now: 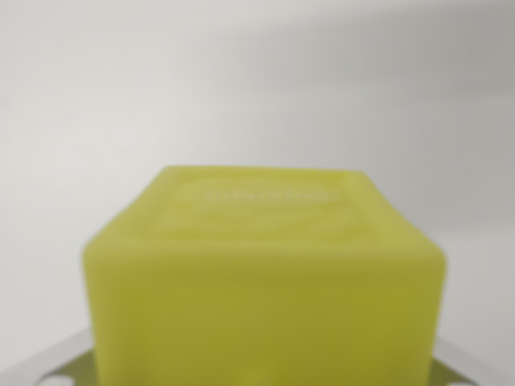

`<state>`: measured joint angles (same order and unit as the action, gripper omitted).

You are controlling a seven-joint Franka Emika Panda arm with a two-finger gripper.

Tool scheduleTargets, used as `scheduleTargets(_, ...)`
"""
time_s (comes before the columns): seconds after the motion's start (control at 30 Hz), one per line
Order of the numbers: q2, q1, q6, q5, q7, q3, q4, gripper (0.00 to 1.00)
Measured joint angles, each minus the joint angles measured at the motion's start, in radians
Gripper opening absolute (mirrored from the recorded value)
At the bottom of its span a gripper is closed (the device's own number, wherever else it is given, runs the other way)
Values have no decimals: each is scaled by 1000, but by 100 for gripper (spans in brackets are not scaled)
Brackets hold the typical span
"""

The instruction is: Pick yellow cube

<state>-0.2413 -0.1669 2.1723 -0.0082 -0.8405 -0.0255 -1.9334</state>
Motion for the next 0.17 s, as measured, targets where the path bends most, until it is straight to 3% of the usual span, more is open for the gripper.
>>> scheduleTargets(0.17,0,0,0,0,0,0,0,0)
